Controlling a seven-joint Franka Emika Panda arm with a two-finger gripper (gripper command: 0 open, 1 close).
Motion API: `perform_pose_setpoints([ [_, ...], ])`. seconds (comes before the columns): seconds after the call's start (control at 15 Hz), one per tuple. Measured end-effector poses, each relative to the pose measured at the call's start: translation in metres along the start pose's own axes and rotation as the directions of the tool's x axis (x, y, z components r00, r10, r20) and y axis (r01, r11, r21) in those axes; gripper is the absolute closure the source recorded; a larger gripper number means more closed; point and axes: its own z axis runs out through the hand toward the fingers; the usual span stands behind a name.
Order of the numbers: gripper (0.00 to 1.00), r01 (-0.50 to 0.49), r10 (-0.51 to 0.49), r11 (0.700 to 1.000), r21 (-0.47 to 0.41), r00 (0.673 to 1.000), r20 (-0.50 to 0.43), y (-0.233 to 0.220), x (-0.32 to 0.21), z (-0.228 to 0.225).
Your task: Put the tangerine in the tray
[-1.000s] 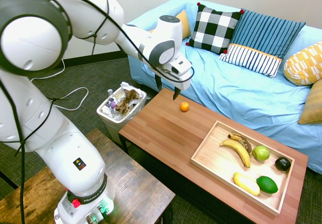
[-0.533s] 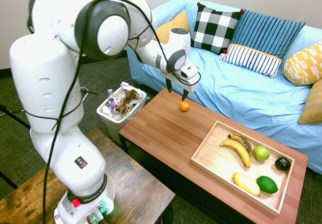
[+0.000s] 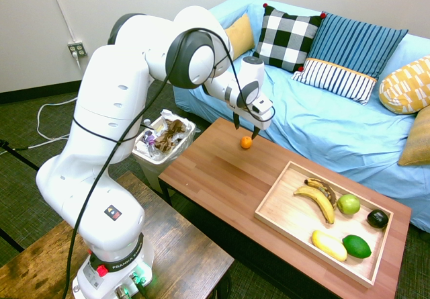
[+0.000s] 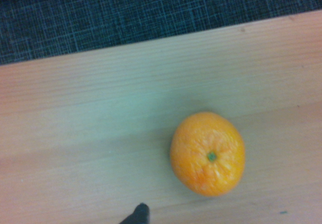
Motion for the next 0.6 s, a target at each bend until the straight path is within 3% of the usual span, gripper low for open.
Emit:
perform_pose_setpoints([
  [0.6,0.00,-0.026,0.029,0.998,-0.062,0.998,0.055,-0.031,0.022,0.061],
])
